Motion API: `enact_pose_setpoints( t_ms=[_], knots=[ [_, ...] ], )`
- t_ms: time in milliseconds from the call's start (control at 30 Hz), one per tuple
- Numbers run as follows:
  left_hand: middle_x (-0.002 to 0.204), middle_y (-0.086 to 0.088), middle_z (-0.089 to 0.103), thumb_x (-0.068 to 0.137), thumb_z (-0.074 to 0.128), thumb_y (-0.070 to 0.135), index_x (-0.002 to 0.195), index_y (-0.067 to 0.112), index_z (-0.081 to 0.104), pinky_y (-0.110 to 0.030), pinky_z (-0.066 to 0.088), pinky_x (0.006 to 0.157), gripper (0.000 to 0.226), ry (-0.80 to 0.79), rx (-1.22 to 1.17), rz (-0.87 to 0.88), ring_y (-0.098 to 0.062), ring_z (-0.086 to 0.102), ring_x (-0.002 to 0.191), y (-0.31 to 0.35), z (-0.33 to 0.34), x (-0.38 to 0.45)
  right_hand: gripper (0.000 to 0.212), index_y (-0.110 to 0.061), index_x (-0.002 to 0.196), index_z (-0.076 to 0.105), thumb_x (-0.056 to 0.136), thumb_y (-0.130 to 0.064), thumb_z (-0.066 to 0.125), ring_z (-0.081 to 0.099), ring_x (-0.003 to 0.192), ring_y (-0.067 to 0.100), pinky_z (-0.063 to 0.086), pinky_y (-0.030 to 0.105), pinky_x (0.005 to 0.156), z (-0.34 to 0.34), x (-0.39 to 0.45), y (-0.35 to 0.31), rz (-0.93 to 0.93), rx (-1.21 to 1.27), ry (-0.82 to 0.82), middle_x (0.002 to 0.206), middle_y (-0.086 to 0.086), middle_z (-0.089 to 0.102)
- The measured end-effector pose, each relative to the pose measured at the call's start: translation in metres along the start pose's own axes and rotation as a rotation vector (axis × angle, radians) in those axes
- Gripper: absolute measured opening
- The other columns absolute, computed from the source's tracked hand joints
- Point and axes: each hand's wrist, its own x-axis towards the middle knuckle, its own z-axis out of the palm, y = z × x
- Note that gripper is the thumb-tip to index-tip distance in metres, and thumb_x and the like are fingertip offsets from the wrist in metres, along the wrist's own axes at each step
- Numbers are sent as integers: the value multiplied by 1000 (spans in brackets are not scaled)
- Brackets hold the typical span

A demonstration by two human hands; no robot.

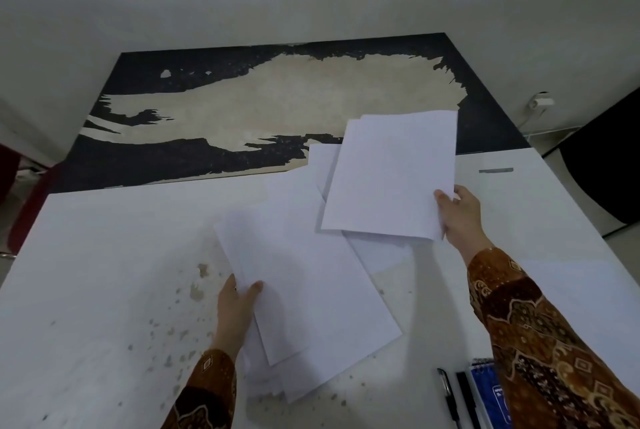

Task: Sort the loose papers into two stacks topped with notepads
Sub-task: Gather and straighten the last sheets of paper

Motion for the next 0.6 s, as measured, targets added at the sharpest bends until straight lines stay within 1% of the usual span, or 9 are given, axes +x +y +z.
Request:
enact_pose_setpoints(
  t_ms=[133, 200, 267, 333, 367, 433, 500, 533, 600],
  knots=[
    [121, -8, 61, 90, 61, 12, 130, 5, 53, -43, 47, 98, 41, 2, -10, -29, -27, 59, 107, -1, 0, -2, 21, -5, 113, 58, 93, -10, 56, 62, 95, 26, 51, 37, 85, -5, -25, 22, 106, 107, -104, 110, 11, 63],
    [121, -7, 61, 91, 60, 12, 129, 7, 53, -43, 46, 100, 39, 10, -6, -51, -26, 58, 109, -1, 0, -3, 24, -2, 115, 58, 93, -10, 57, 63, 92, 27, 53, 36, 80, -3, -39, 37, 175, 43, -213, 108, 12, 64],
    [119, -5, 62, 92, 57, 14, 124, 10, 56, -42, 46, 99, 32, 18, -15, -46, -28, 58, 112, 0, 1, -5, 24, 0, 114, 60, 92, -11, 58, 66, 90, 28, 55, 39, 82, 5, -54, 53, 198, -118, -341, 106, 13, 67],
    [125, 0, 57, 97, 51, 21, 127, 12, 53, -35, 42, 100, 32, 44, -50, -35, -24, 52, 121, 3, 3, -7, 17, -3, 105, 65, 91, -12, 59, 69, 87, 27, 56, 42, 83, 17, -70, 65, 156, -275, -444, 101, 13, 70],
    [131, 2, 51, 99, 47, 27, 134, 9, 48, -34, 36, 104, 40, 58, -81, -42, -21, 45, 127, 4, 4, -7, 12, -7, 98, 66, 90, -13, 60, 69, 85, 26, 57, 41, 81, 23, -79, 69, 120, -336, -480, 97, 11, 71],
    [137, 3, 44, 98, 45, 39, 141, 7, 40, -36, 28, 112, 54, 69, -113, -65, -20, 39, 133, 5, 5, -7, 9, -9, 89, 65, 88, -17, 61, 65, 78, 22, 53, 32, 72, 36, -93, 74, 32, -480, -529, 87, 5, 68],
    [133, 1, 52, 93, 56, 38, 136, 9, 48, -45, 37, 109, 52, 63, -50, -41, -26, 49, 125, 2, 4, -5, 19, -2, 89, 63, 88, -21, 62, 55, 73, 18, 41, 24, 63, 49, -99, 77, -77, -621, -574, 80, 3, 60],
    [128, -3, 58, 91, 60, 33, 133, 9, 52, -48, 43, 104, 49, 59, -8, -30, -29, 55, 119, 0, 4, -4, 22, -1, 92, 62, 88, -23, 62, 53, 75, 18, 39, 23, 63, 55, -100, 77, -115, -649, -582, 82, 4, 58],
    [125, -7, 60, 90, 62, 25, 132, 10, 52, -51, 45, 101, 45, 53, 47, -20, -29, 57, 114, -4, 2, -3, 27, -5, 106, 61, 87, -25, 64, 56, 91, 21, 42, 26, 77, 64, -94, 73, -155, -639, -529, 101, 8, 59]
  ],
)
